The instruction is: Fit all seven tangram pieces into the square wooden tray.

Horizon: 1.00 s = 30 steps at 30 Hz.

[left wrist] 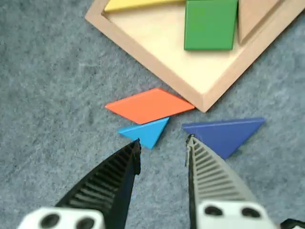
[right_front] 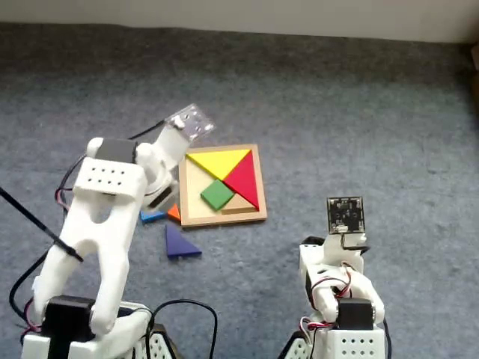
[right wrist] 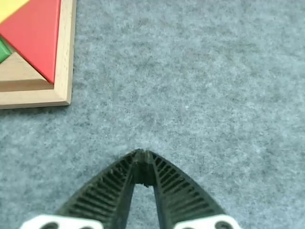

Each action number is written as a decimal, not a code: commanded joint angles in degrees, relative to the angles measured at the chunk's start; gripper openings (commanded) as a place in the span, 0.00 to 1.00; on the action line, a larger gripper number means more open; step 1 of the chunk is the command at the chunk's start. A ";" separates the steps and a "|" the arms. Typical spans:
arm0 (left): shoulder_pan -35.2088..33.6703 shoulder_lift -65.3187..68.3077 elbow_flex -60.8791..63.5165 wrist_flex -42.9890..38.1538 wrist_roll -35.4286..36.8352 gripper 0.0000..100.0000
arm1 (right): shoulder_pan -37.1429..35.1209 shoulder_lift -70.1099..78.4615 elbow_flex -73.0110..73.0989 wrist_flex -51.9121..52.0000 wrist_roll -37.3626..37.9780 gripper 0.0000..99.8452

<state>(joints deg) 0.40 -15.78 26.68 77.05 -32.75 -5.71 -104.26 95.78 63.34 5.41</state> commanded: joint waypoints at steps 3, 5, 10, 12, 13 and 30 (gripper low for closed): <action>-8.75 -2.42 7.43 -8.09 -18.37 0.18 | 0.66 -0.31 6.64 -1.36 0.62 0.02; -9.98 -2.42 9.98 -11.96 -21.98 0.19 | 0.66 -0.31 6.64 -1.36 0.62 0.02; -10.07 -2.33 15.69 -19.43 -22.59 0.25 | 0.66 -0.31 6.64 -1.36 0.62 0.02; -10.07 -2.24 16.92 -21.89 -22.59 0.25 | 0.66 -0.31 6.64 -1.36 0.62 0.02; -10.07 -2.07 17.63 -22.95 -22.59 0.25 | 0.66 -0.31 6.64 -1.36 0.62 0.02; -10.07 18.86 6.81 -24.88 -22.42 0.18 | 0.66 -0.31 6.64 -1.36 0.62 0.02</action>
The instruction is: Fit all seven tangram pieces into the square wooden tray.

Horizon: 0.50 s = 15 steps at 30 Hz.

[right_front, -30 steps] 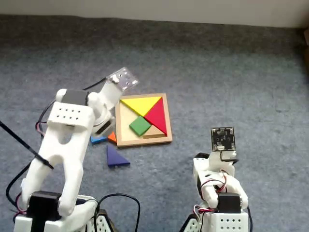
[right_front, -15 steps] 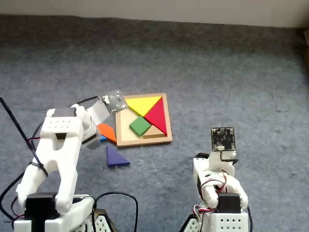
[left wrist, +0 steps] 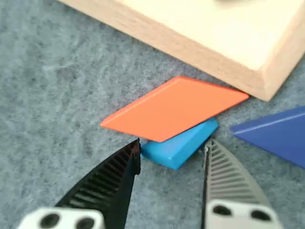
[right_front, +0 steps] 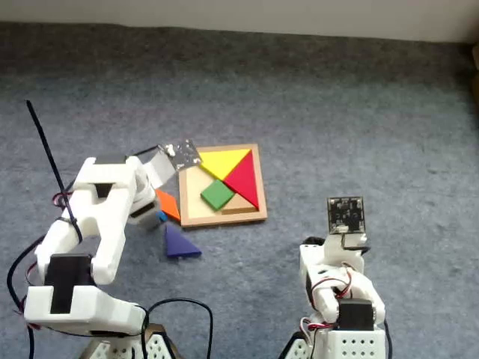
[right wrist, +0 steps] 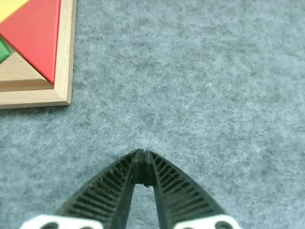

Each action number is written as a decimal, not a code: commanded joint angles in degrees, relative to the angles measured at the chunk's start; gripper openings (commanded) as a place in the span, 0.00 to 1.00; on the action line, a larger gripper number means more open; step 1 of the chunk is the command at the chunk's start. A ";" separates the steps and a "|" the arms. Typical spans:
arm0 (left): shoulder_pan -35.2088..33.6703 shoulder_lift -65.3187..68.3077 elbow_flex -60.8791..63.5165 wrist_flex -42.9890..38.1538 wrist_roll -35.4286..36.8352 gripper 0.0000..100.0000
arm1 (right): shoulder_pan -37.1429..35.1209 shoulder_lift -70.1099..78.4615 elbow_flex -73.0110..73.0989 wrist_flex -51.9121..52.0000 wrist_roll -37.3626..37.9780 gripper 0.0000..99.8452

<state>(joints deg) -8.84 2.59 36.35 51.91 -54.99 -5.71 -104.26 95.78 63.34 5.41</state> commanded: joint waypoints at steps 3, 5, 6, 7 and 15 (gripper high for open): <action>-0.84 0.48 -2.77 0.26 -0.18 0.16 | 0.66 -0.31 6.64 -1.36 0.62 0.02; -0.84 0.48 -2.86 0.26 -0.18 0.14 | 0.66 -0.31 6.64 -1.36 0.62 0.02; -0.84 0.48 -2.86 0.26 -0.18 0.13 | 0.66 -0.31 6.64 -1.36 0.62 0.02; -0.84 0.40 -2.95 0.26 -0.18 0.12 | 0.66 -0.31 6.64 -1.36 0.62 0.02; -0.75 -4.53 -2.86 4.31 -0.18 0.11 | 0.66 -0.31 6.64 -1.36 0.62 0.02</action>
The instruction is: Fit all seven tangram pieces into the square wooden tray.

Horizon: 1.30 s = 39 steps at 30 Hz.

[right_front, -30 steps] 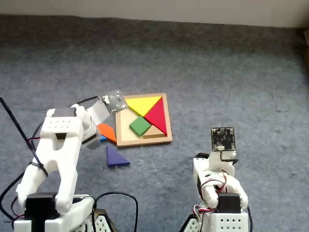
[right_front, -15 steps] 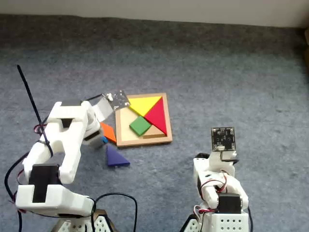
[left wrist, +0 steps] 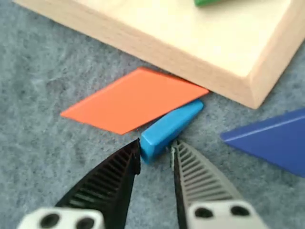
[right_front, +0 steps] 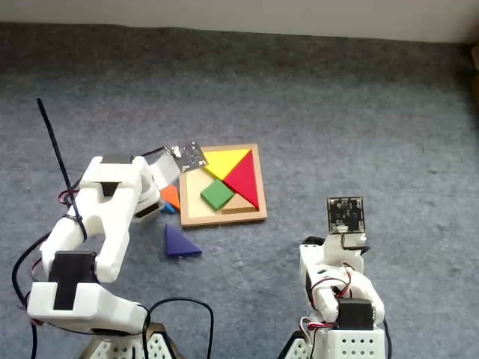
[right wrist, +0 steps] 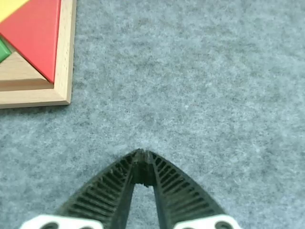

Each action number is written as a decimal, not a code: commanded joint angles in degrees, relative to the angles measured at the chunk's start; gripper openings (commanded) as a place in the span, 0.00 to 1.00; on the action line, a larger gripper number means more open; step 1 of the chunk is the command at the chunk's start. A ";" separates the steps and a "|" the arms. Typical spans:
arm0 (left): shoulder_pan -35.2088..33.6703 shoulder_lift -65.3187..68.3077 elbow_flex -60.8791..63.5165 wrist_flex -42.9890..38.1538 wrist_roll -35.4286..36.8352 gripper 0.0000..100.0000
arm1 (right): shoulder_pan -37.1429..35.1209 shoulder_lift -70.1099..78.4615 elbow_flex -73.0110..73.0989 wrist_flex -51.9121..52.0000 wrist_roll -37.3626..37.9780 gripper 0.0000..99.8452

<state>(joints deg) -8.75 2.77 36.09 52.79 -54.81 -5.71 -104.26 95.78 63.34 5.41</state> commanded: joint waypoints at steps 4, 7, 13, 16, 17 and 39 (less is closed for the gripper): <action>1.54 -12.44 -2.24 9.67 -0.26 0.11 | 0.66 -0.31 6.64 -1.36 0.62 0.02; 3.91 -17.36 -2.24 12.75 2.11 0.08 | 0.66 -0.31 6.64 -1.36 0.62 0.02; 6.81 -21.32 -2.24 13.27 3.60 0.06 | 0.66 -0.31 6.64 -1.36 0.62 0.02; 6.64 -21.23 -1.71 13.36 3.69 0.08 | 0.66 -0.31 6.64 -1.36 0.62 0.02; 6.55 -21.32 -0.66 13.01 3.69 0.12 | 0.66 -0.31 6.64 -1.36 0.62 0.02; 2.51 -21.14 14.90 -11.34 35.52 0.23 | 0.66 -0.31 6.64 -1.36 0.62 0.02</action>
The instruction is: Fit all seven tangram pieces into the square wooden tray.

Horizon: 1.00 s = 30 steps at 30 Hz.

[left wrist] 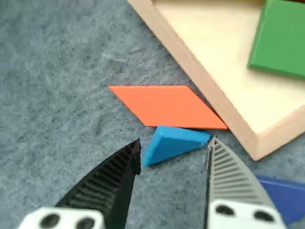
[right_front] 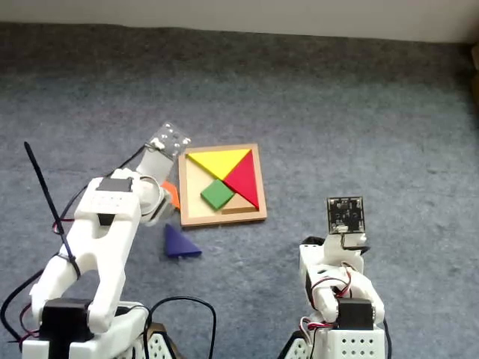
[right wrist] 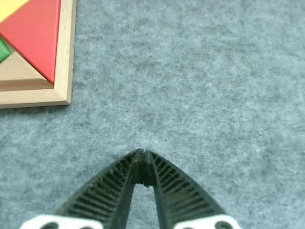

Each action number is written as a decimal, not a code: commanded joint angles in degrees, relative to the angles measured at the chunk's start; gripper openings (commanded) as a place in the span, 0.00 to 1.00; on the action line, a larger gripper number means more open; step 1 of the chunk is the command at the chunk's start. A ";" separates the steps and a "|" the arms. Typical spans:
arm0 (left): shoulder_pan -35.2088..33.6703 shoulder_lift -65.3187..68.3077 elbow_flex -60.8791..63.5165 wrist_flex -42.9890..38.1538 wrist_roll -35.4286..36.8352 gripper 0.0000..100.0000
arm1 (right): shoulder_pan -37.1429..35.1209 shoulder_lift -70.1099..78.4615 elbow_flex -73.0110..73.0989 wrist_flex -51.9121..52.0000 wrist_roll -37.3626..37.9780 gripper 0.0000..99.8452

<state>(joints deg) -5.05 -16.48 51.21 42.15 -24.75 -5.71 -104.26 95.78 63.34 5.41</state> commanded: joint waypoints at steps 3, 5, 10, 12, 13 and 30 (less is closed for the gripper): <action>-1.10 -1.89 1.10 -0.88 7.74 0.23 | 0.66 -0.31 6.64 -1.36 0.62 0.02; -0.92 -1.89 2.07 -0.88 8.53 0.23 | 0.66 -0.31 6.64 -1.36 0.62 0.02; -1.27 -1.89 2.95 -0.79 11.34 0.23 | 0.66 -0.31 6.64 -1.36 0.62 0.02; -1.36 -1.98 2.86 -0.62 10.99 0.23 | 0.66 -0.31 6.64 -1.36 0.62 0.02; -1.71 -1.98 2.86 -0.53 10.90 0.23 | 0.66 -0.31 6.64 -1.36 0.62 0.02; -8.40 -2.59 -8.57 13.89 19.69 0.23 | 0.66 -0.31 6.64 -1.36 0.62 0.02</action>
<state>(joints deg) -17.10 -17.01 47.08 52.35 -12.70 -5.71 -104.26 95.78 63.34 5.41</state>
